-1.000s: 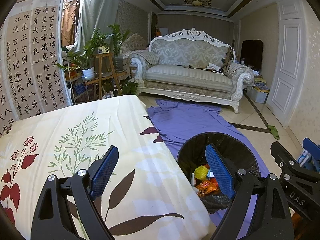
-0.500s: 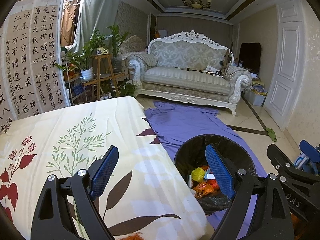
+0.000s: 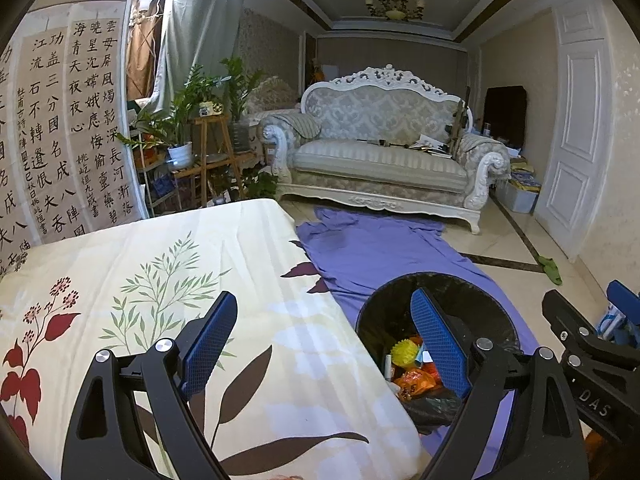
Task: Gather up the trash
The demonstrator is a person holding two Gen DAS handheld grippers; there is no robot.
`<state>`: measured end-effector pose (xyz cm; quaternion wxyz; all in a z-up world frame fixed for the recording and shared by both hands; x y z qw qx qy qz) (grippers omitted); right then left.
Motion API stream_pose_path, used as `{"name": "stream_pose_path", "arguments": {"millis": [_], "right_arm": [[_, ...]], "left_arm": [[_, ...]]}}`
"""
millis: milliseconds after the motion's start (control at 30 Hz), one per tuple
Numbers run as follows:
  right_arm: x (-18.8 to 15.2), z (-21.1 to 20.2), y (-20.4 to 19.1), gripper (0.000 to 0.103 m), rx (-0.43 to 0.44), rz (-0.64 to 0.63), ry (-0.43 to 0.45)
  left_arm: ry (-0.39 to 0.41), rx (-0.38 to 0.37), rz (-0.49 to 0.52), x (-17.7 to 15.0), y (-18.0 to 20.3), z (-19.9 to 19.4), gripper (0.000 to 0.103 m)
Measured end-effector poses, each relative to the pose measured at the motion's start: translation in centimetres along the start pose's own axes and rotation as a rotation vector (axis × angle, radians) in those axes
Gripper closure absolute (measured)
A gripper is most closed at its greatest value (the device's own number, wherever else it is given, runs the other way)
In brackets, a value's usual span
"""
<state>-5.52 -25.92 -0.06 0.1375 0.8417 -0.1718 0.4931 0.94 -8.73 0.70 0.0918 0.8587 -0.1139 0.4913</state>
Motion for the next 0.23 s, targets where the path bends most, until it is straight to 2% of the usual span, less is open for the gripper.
{"name": "stream_pose_path", "arguments": {"millis": [233], "right_arm": [[0.03,0.19,-0.62,0.006,0.007,-0.006,0.000]], "left_arm": [[-0.044,-0.006,-0.034,-0.17,-0.78,0.63,0.017]]}}
Point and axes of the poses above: each gripper's, at about its wrist camera, not at the fingertips, and z roughly the way its jaws point, y to its right, x to its top, the point moved 5 cm from there along z, roughly the way its jaws point, and after that the axes turned 2 degrees about -z, right-handed, at the moved point
